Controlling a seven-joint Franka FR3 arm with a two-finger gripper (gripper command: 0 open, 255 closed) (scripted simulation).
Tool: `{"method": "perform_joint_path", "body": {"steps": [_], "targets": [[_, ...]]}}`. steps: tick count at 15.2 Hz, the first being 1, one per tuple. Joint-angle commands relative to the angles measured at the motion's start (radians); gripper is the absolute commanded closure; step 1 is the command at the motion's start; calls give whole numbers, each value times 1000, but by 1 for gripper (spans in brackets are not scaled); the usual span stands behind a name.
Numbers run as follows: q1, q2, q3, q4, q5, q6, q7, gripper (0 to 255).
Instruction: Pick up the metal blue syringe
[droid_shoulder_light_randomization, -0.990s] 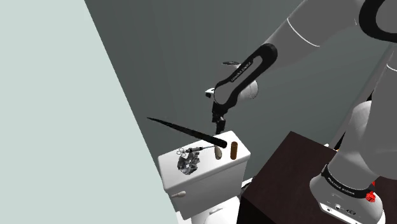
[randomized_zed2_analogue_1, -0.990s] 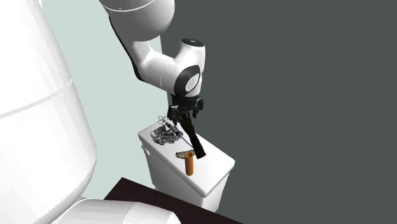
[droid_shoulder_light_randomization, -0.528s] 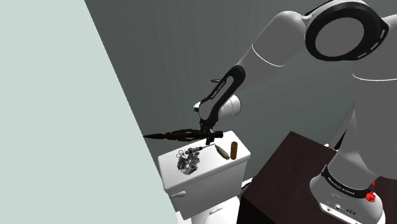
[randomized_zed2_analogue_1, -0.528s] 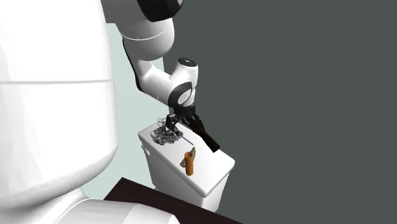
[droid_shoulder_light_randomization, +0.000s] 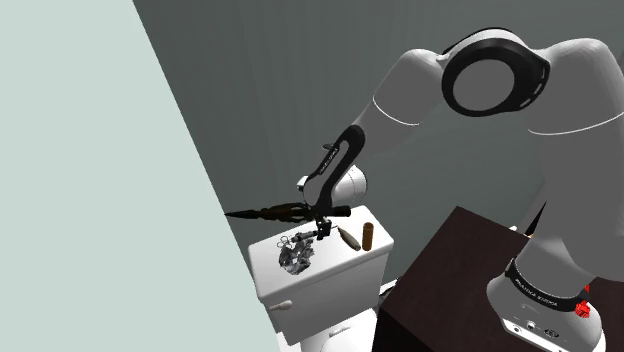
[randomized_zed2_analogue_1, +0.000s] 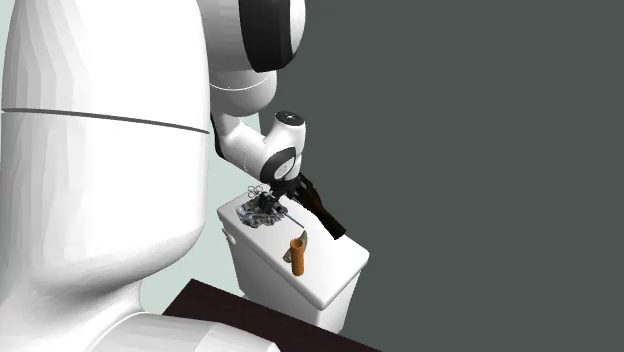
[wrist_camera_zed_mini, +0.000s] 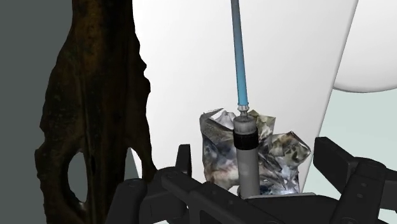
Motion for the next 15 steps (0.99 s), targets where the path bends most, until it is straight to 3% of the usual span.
{"method": "perform_joint_path", "body": {"steps": [1, 4, 5, 15], "targets": [[-8, 26, 10, 9, 8, 17, -12, 0], [-14, 47, 18, 18, 13, 31, -21, 0], [-13, 47, 19, 17, 14, 32, -20, 255], [-10, 34, 13, 12, 10, 22, -15, 255]]}}
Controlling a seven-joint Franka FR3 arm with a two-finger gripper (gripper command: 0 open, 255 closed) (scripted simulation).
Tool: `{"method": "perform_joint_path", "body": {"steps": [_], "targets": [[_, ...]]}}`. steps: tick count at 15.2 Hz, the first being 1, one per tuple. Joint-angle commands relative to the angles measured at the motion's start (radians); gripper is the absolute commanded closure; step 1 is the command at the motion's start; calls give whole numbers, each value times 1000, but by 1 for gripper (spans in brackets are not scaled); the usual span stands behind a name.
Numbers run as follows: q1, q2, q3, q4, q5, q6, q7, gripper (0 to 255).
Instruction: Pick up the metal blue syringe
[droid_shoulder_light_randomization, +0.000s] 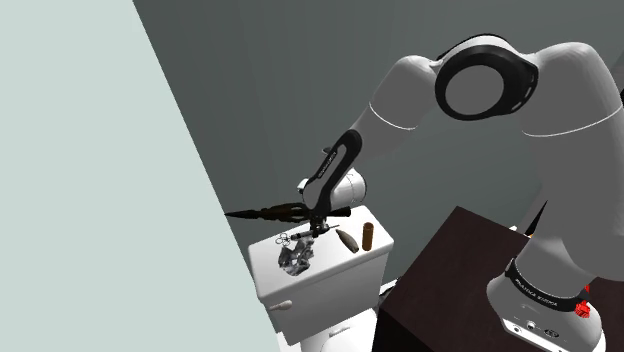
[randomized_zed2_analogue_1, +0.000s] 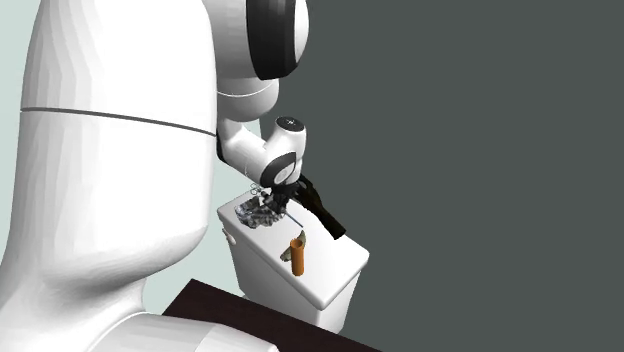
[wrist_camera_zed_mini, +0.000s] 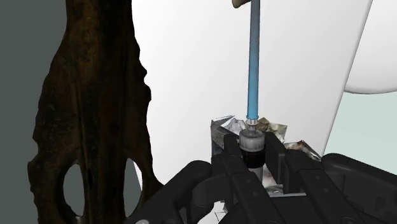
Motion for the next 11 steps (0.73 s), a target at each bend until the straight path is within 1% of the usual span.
{"method": "perform_joint_path", "body": {"steps": [1, 11], "targets": [[7, -18, -6, -9, -6, -15, 8, 255], [46, -148, -58, -49, -54, -108, 70, 255]]}}
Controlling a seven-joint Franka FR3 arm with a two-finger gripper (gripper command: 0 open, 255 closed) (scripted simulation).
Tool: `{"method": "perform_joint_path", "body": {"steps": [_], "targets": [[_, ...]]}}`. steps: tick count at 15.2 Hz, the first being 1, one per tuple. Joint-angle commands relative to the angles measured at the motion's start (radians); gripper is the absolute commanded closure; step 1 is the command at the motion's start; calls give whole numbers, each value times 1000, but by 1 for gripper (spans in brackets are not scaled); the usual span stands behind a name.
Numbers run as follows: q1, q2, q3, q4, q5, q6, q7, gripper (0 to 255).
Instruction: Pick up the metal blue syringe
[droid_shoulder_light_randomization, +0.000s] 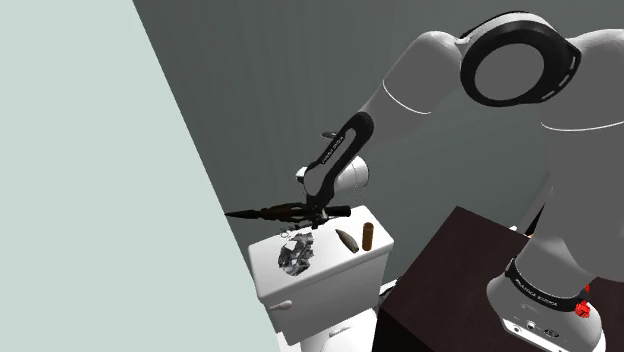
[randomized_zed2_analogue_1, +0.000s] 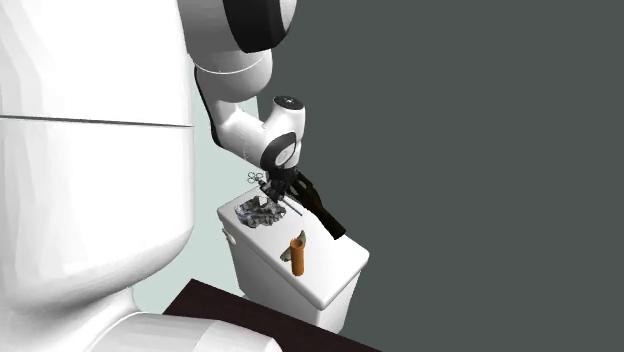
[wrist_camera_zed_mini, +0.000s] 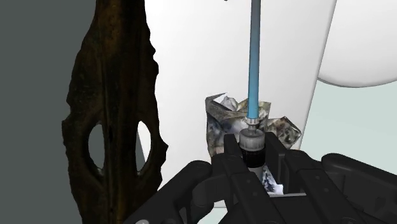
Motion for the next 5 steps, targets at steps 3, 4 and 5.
{"method": "perform_joint_path", "body": {"steps": [3, 4, 5], "targets": [[15, -54, -22, -12, -25, -42, 29, 255], [16, -56, -22, -12, -26, -44, 30, 255], [16, -56, -22, -12, -26, -44, 30, 255]]}}
